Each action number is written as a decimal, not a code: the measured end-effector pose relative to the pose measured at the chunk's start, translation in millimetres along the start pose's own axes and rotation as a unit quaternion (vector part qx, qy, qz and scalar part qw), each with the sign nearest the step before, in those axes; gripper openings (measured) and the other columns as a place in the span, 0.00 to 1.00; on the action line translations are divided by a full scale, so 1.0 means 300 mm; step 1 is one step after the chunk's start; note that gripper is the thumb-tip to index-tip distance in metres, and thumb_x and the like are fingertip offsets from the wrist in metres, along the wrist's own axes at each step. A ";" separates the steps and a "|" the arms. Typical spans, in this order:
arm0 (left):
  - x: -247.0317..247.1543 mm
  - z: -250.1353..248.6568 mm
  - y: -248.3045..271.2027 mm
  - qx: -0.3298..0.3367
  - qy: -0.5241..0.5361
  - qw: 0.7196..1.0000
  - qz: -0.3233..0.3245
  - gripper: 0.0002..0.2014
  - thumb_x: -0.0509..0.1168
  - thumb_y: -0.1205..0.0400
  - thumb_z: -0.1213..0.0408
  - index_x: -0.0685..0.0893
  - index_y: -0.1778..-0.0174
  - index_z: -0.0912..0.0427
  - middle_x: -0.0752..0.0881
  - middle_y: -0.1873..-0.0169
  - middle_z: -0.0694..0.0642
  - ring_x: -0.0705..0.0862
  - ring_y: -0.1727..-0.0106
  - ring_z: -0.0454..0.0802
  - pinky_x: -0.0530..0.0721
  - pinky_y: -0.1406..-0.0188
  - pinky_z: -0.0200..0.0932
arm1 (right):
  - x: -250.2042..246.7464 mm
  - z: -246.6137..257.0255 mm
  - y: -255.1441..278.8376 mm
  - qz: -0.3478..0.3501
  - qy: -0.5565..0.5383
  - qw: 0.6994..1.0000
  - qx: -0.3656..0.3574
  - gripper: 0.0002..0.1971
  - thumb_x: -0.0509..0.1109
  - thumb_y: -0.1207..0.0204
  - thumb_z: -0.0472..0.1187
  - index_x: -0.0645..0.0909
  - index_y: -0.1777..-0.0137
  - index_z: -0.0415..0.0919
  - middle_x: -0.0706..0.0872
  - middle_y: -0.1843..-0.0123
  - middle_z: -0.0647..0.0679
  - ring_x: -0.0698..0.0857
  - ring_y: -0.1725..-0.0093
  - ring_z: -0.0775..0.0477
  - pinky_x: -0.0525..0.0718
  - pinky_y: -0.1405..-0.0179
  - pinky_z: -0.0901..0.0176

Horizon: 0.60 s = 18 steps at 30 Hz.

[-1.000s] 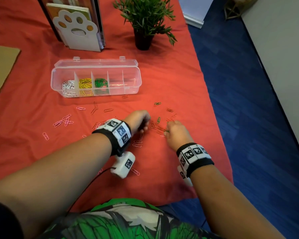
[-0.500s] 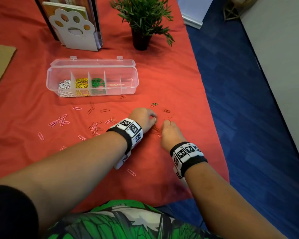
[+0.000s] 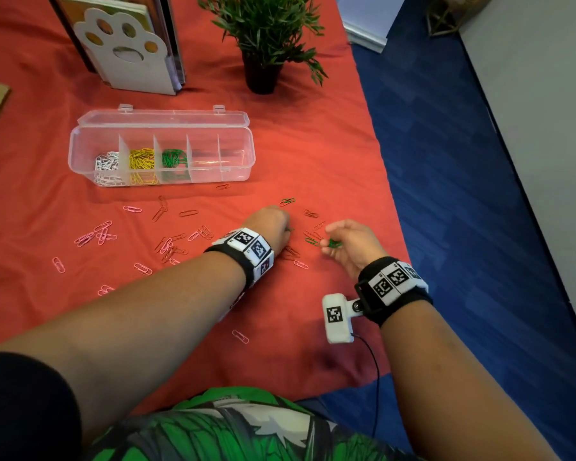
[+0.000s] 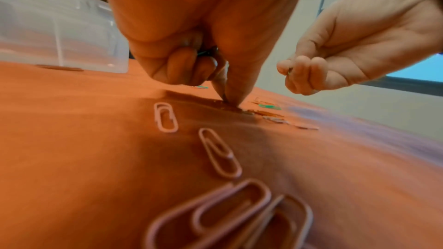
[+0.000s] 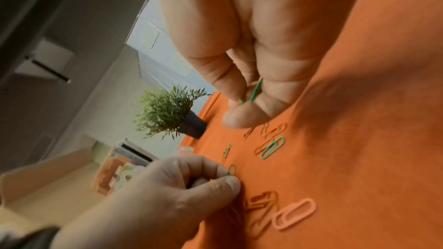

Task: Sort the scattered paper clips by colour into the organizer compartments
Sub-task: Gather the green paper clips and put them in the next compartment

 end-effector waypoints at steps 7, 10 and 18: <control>-0.051 0.076 0.055 -0.201 0.542 0.814 0.048 0.11 0.52 0.25 0.70 0.70 0.73 0.55 0.71 0.75 0.53 0.72 0.81 0.45 0.66 0.82 0.31 | 0.051 0.005 -0.040 -0.018 0.414 0.899 -0.140 0.13 0.58 0.29 0.28 0.84 0.57 0.39 0.85 0.60 0.47 0.81 0.62 0.47 0.74 0.63 0.65; -0.071 0.096 0.089 -0.215 0.671 0.707 0.057 0.09 0.49 0.32 0.71 0.72 0.73 0.58 0.72 0.78 0.53 0.70 0.81 0.46 0.65 0.82 0.31 | 0.082 -0.007 -0.034 -0.037 0.488 0.850 -0.194 0.09 0.61 0.29 0.31 0.81 0.53 0.36 0.83 0.50 0.35 0.82 0.51 0.38 0.78 0.48 0.59; -0.119 0.127 0.034 -0.116 0.240 0.961 -0.078 0.08 0.67 0.23 0.55 0.88 0.59 0.55 0.89 0.62 0.55 0.85 0.58 0.53 0.77 0.56 0.40 | 0.117 0.009 -0.040 -0.042 0.531 0.820 -0.209 0.09 0.61 0.24 0.36 0.79 0.49 0.33 0.80 0.46 0.35 0.80 0.45 0.36 0.76 0.43 0.53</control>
Point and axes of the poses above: each hand's wrist, its own y-axis away from the middle knuckle, its own x-axis out of the palm, z = x × y, the point moved 5 cm from there along -y, towards the middle knuckle
